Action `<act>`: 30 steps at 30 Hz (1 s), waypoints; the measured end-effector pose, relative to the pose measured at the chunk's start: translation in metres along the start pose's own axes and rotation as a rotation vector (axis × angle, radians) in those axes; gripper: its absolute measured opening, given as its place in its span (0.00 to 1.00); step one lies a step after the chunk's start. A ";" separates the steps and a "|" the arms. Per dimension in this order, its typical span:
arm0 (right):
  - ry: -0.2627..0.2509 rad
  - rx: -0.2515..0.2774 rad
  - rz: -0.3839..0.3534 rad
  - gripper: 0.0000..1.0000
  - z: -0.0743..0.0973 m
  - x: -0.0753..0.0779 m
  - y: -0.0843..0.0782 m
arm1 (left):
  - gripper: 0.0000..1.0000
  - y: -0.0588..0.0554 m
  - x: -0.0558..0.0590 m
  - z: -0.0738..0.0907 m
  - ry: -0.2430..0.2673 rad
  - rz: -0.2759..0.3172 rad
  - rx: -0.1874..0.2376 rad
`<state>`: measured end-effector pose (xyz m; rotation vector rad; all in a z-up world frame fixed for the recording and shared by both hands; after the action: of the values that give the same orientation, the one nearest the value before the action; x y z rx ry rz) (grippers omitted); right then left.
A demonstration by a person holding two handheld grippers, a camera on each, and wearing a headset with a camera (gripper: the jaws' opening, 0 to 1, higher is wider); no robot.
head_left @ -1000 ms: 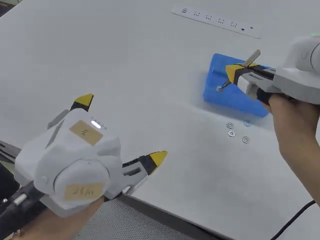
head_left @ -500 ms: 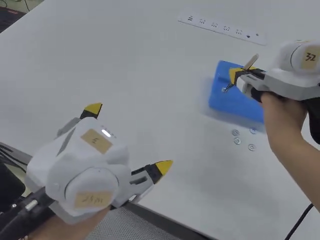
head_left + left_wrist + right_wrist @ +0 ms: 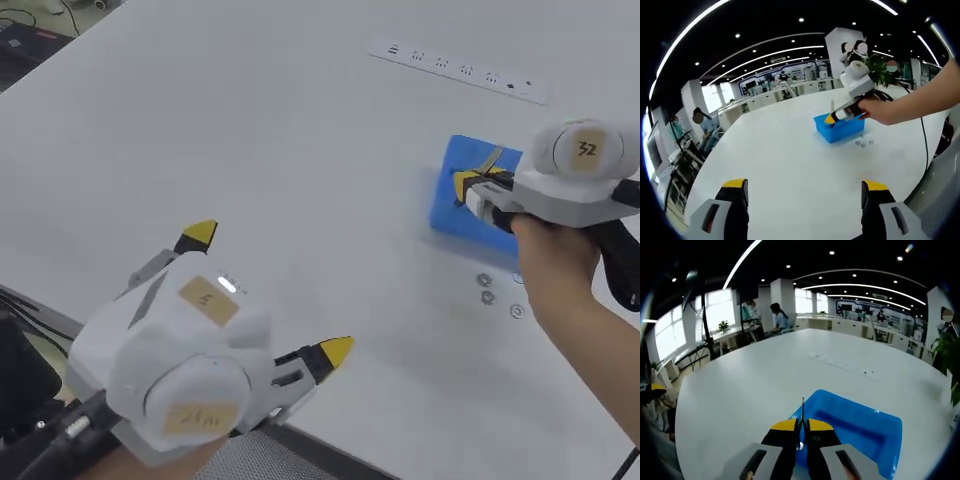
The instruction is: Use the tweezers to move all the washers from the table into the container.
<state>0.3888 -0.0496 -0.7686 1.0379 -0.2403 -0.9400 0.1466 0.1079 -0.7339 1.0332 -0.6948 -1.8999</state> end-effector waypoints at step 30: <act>0.011 0.102 -0.056 0.04 0.030 -0.004 0.022 | 0.96 0.000 0.000 0.002 0.010 -0.007 0.001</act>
<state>0.3809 -0.0617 -0.7339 1.1481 -0.2536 -0.9805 0.1453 0.1075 -0.7329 1.0467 -0.6873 -1.8989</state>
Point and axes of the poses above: the centre of the closed fingertips' face, and the gripper's own axes: z roughly backward along the fingers, x roughly to its right, y roughly out of its top, the point moved 9 cm from there along z, roughly backward along the fingers, and after that the axes turned 14 degrees about -z, right-handed, at the moved point
